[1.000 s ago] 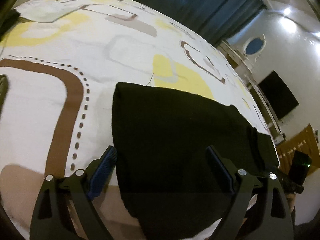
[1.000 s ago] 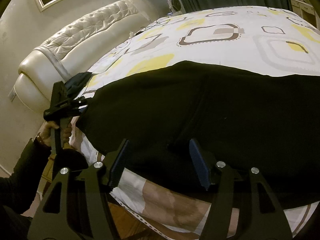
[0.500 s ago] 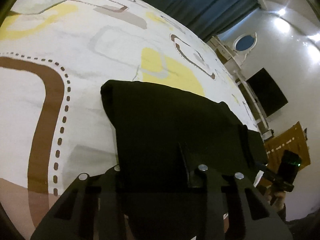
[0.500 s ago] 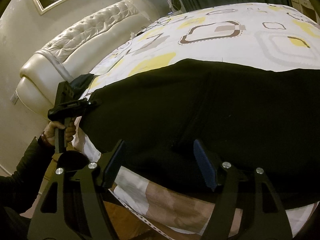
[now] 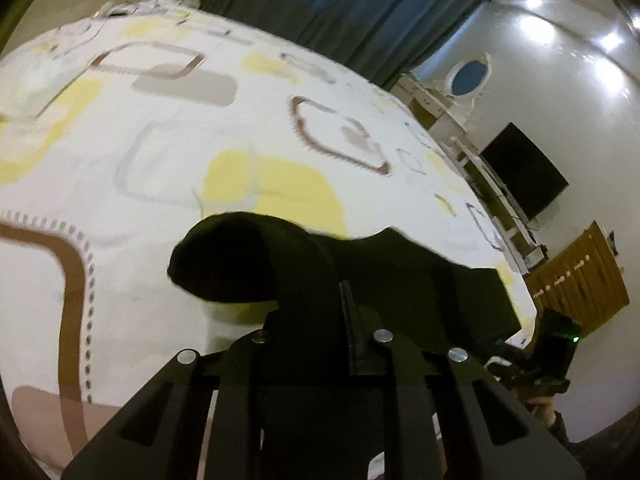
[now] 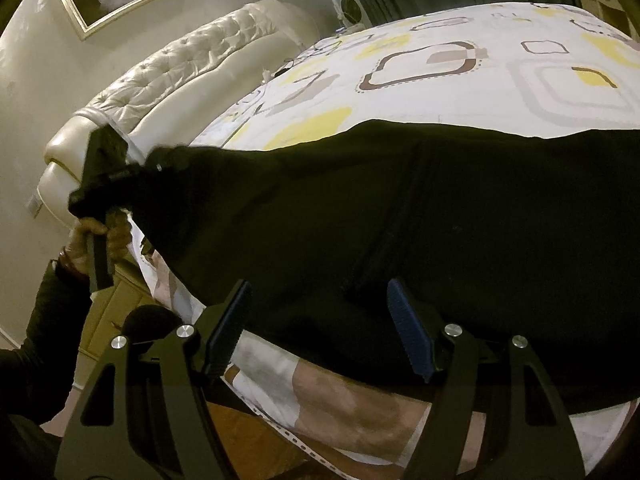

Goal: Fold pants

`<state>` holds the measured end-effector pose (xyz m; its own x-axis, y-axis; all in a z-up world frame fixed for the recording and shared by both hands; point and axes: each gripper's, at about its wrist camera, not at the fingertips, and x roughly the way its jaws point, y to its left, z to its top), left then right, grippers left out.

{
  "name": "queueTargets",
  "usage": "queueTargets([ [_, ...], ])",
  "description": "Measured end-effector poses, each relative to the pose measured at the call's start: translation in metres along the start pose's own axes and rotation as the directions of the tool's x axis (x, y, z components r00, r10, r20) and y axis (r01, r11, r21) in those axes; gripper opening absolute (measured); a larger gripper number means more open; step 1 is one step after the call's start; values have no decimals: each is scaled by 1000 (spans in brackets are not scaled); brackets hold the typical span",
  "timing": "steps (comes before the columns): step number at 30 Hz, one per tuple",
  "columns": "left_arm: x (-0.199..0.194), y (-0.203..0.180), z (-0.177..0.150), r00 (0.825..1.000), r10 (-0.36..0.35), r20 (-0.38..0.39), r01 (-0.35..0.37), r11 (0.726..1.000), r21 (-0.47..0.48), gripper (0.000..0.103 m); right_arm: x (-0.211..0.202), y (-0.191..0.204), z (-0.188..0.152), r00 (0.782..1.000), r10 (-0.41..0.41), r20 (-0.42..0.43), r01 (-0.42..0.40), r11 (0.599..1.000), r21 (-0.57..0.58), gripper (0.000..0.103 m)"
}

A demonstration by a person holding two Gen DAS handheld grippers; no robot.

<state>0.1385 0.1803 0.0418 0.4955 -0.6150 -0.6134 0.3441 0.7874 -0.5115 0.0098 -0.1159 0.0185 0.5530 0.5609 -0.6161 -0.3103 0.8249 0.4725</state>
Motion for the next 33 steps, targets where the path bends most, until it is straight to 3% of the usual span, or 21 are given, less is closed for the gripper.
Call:
queueTargets([
  [7, 14, -70, 26, 999, -47, 7, 46, 992, 118, 17, -15, -4, 0, 999, 18, 31, -19, 1000, 21, 70],
  [14, 46, -140, 36, 994, -106, -35, 111, 970, 216, 17, -43, -14, 0, 996, 34, 88, -39, 998, 47, 70],
  [27, 132, -228, 12, 968, -164, -191, 219, 925, 312, 17, -89, -55, -9, 985, -14, 169, -8, 992, 129, 70],
  [33, 166, -262, -4, 961, -141, -239, 224, 902, 368, 17, -107, -74, -15, 979, -48, 199, 14, 985, 172, 70],
])
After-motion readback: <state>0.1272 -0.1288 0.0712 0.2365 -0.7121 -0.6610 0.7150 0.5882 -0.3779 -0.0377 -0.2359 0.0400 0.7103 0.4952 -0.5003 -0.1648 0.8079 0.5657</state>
